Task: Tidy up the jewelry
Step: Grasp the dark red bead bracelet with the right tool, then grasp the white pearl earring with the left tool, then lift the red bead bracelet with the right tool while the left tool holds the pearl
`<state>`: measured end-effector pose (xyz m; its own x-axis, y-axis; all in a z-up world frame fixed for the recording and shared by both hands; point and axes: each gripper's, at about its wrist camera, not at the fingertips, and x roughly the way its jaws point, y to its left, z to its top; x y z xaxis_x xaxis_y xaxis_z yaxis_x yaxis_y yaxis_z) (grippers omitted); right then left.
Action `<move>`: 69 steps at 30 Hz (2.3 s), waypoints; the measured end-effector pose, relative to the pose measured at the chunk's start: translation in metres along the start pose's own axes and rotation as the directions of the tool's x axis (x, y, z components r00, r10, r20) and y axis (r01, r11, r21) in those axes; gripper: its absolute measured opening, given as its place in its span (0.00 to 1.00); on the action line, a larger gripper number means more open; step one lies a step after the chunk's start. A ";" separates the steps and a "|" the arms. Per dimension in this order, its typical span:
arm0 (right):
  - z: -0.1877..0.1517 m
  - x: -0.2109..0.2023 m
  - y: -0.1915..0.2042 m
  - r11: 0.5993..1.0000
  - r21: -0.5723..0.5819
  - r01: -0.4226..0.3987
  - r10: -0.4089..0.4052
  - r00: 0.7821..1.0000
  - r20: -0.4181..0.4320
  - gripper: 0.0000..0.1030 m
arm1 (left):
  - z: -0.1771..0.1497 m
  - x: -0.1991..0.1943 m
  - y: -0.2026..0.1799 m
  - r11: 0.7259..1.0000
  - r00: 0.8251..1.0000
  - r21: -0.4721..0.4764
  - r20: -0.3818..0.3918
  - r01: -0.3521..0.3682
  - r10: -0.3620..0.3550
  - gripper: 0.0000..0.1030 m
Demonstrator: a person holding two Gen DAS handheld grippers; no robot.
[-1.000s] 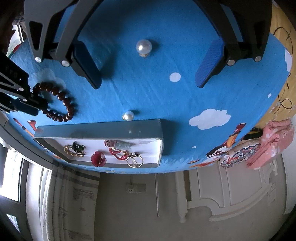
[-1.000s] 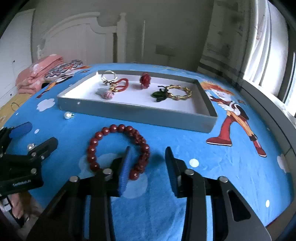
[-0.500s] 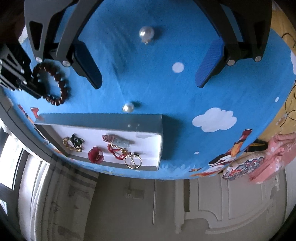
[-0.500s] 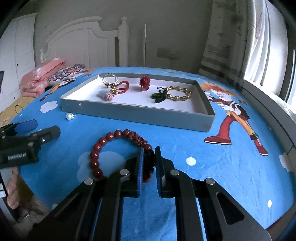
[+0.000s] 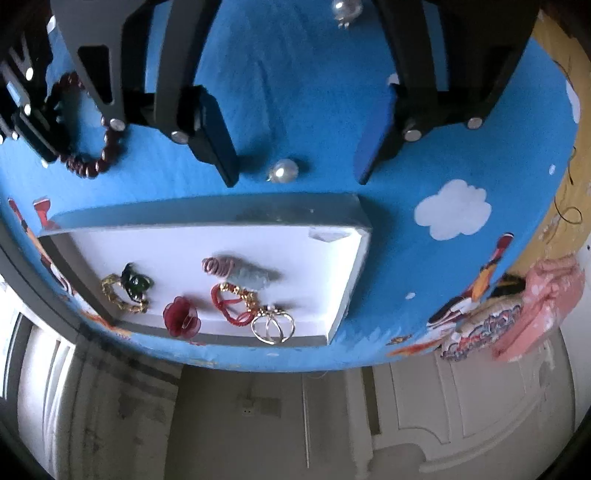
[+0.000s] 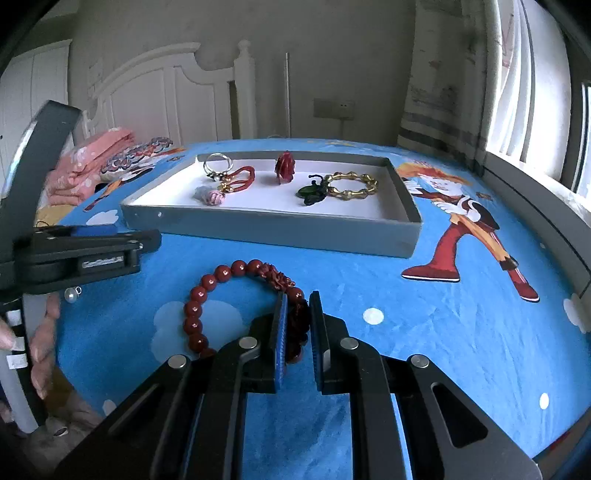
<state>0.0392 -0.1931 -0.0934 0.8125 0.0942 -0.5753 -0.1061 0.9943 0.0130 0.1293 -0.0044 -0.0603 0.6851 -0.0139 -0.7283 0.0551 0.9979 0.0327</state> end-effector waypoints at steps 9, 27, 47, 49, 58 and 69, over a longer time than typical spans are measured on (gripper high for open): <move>-0.001 0.000 -0.001 1.000 0.001 0.022 -0.022 1.000 -0.001 0.12 | -0.004 -0.003 -0.014 0.998 0.999 0.057 0.044 -0.021 0.018 0.44; -0.002 0.000 0.010 0.992 -0.007 0.126 -0.126 0.992 -0.003 0.12 | -0.007 -0.002 -0.008 0.997 0.996 0.042 0.062 0.061 -0.064 0.17; -0.009 -0.004 0.008 0.992 -0.030 0.126 -0.125 0.991 0.051 0.12 | -0.017 -0.026 -0.006 0.994 0.974 0.058 0.205 0.089 -0.099 0.17; -0.010 -0.005 0.003 0.993 -0.018 0.118 -0.117 0.991 0.061 0.12 | -0.019 -0.029 -0.006 0.995 0.969 0.063 0.227 0.081 -0.093 0.17; -0.011 -0.004 -0.006 0.998 -0.039 0.054 -0.051 0.995 0.083 0.12 | -0.017 -0.030 -0.004 0.996 0.969 0.044 0.229 0.082 -0.090 0.17; -0.008 -0.006 -0.014 0.996 -0.086 0.001 0.002 0.999 0.042 0.12 | -0.025 -0.029 -0.012 0.985 0.970 0.132 0.203 0.110 -0.135 0.17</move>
<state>0.0314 -0.2083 -0.0971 0.8356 0.0986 -0.5404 -0.1542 0.9863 -0.0585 0.0902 -0.0146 -0.0567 0.8044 -0.1610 -0.5719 0.2250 0.9734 0.0424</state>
